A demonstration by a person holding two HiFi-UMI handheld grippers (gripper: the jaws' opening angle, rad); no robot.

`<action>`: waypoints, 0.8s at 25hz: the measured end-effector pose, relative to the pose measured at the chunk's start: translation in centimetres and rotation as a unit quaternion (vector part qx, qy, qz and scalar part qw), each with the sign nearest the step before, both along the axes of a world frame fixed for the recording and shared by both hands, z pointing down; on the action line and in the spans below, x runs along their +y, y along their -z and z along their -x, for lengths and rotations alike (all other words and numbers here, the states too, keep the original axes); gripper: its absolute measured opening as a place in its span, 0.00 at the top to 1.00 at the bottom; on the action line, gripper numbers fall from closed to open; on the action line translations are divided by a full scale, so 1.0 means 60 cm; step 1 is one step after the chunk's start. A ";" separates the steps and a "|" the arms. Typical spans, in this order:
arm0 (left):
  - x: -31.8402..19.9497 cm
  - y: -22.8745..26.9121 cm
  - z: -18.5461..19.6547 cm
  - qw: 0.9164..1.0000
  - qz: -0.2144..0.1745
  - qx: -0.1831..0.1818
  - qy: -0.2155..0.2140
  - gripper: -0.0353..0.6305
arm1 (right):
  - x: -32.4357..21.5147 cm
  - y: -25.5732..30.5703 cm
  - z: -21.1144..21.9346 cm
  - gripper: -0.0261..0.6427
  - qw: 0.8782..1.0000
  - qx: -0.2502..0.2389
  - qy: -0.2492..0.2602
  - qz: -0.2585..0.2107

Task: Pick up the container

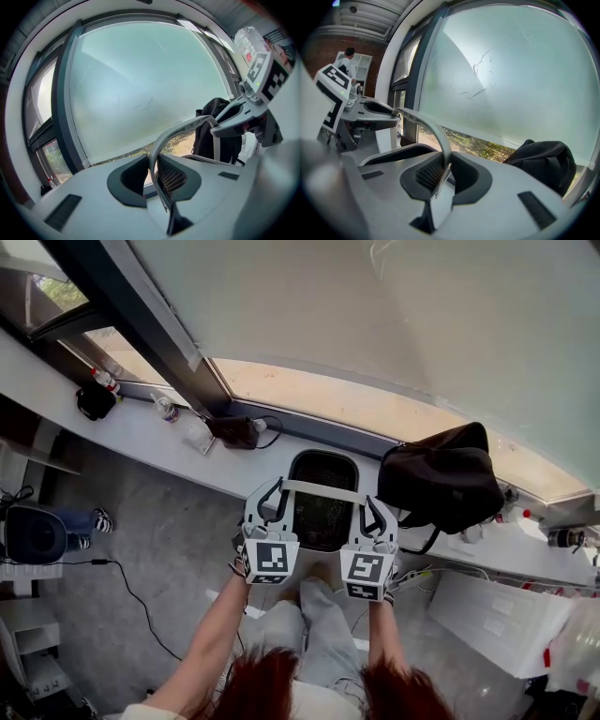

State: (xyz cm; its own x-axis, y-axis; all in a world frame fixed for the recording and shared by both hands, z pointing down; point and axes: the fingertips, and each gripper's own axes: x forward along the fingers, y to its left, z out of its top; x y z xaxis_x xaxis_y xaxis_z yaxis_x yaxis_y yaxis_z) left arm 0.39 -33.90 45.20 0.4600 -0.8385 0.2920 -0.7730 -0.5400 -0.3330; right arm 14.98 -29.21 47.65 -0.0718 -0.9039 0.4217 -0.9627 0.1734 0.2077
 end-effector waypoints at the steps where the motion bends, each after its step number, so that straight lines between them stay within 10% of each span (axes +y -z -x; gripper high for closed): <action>1: 0.003 0.009 -0.002 1.000 -0.003 0.000 -0.001 0.84 | 0.001 0.008 -0.002 0.87 1.000 0.000 0.000 -0.003; 20: 0.071 0.190 0.010 0.997 -0.015 0.077 0.014 0.83 | 0.063 0.196 0.006 0.87 0.998 -0.002 0.000 -0.061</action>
State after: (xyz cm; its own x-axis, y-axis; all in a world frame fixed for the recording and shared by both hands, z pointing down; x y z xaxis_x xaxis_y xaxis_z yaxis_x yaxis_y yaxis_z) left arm -0.20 -29.66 33.77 0.4737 -0.8589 0.1946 -0.8308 -0.5091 -0.2249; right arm 14.63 -25.45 35.91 -0.0738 -0.9483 0.3086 -0.9632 0.1480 0.2244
